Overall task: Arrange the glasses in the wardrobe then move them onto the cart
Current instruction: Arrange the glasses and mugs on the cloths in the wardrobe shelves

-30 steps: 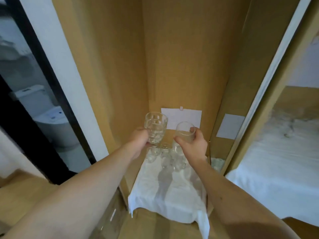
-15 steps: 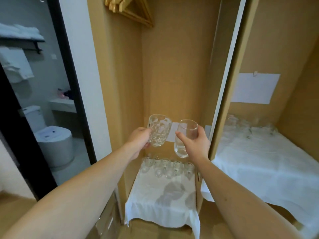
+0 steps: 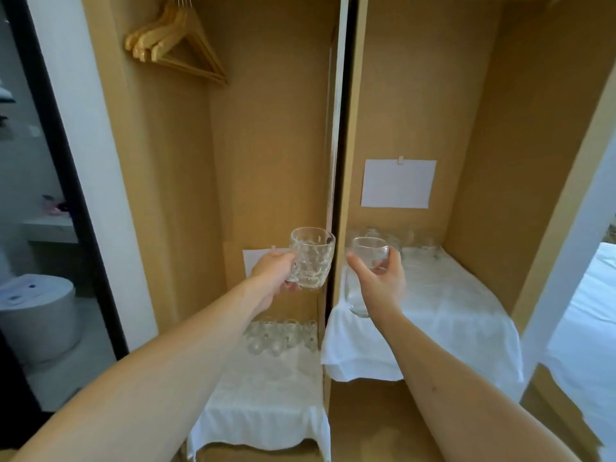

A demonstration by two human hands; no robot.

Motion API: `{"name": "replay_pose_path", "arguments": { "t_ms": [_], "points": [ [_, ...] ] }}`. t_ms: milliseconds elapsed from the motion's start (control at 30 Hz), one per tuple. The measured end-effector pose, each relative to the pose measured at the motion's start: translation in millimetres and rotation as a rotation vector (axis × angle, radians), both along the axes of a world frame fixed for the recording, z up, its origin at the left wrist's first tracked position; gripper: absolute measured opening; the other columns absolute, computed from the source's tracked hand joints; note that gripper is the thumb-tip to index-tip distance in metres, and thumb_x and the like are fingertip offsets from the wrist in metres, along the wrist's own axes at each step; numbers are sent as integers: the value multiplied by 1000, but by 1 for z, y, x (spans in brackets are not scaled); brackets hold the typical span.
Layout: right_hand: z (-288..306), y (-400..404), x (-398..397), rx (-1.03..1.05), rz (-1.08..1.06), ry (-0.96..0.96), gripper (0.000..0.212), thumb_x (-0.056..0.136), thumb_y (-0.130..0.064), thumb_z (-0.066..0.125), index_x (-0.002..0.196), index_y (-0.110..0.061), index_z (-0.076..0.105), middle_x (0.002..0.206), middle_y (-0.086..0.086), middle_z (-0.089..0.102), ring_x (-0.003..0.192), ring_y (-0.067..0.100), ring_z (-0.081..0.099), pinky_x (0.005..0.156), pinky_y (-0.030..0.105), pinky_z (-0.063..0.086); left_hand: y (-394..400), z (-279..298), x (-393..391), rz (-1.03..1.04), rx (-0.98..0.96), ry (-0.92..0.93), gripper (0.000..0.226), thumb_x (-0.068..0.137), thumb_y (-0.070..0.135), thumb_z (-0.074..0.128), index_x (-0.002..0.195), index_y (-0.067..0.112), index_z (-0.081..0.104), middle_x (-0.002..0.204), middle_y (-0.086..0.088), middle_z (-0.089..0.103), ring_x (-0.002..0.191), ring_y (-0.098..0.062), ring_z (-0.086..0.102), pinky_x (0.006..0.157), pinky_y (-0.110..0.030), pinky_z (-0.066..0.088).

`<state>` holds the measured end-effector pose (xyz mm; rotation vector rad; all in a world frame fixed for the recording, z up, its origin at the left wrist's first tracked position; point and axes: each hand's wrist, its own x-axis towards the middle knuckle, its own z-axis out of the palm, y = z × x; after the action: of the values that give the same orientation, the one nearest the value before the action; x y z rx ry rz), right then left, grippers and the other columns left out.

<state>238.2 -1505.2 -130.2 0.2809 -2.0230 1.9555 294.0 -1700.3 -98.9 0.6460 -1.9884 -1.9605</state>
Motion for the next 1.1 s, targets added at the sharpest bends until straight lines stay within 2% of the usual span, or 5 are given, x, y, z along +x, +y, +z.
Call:
{"name": "replay_pose_path", "arguments": {
  "t_ms": [133, 267, 567, 733, 1100],
  "points": [
    [-1, 68, -25, 25, -26, 6, 55, 65, -65, 81, 91, -28, 48, 90, -1, 46, 75, 14, 49, 71, 27, 44, 64, 3, -29, -17, 42, 5, 17, 101, 29, 59, 110, 15, 66, 91, 10, 60, 76, -21, 68, 61, -29, 59],
    [-4, 128, -51, 54, -52, -11, 59, 62, -69, 78, 92, -29, 47, 90, -3, 46, 75, 14, 51, 71, 28, 43, 128, 1, -56, -31, 86, 9, 20, 98, 36, 64, 104, 17, 66, 90, 0, 71, 78, -18, 73, 67, -32, 63],
    [-7, 212, -102, 116, -79, -35, 69, 63, -69, 78, 111, -26, 53, 95, -4, 51, 83, 13, 55, 76, 30, 46, 218, -8, -101, -33, 73, -19, 17, 98, 38, 63, 94, 21, 64, 89, 1, 63, 54, -14, 68, 64, -30, 63],
    [-15, 233, -125, 106, -62, -62, 69, 64, -68, 78, 114, -28, 53, 101, 0, 55, 86, 12, 57, 80, 32, 51, 243, -9, -125, -4, 55, -47, 20, 99, 37, 61, 91, 19, 63, 87, 1, 62, 65, -18, 65, 68, -32, 64],
    [-29, 241, -195, 118, -81, -126, 61, 70, -59, 83, 107, -20, 53, 95, -1, 51, 81, 13, 53, 82, 35, 50, 233, -32, -206, -23, 110, -89, 21, 93, 33, 65, 78, 20, 64, 50, 12, 67, 47, -11, 68, 56, -27, 58]
  ]
}}
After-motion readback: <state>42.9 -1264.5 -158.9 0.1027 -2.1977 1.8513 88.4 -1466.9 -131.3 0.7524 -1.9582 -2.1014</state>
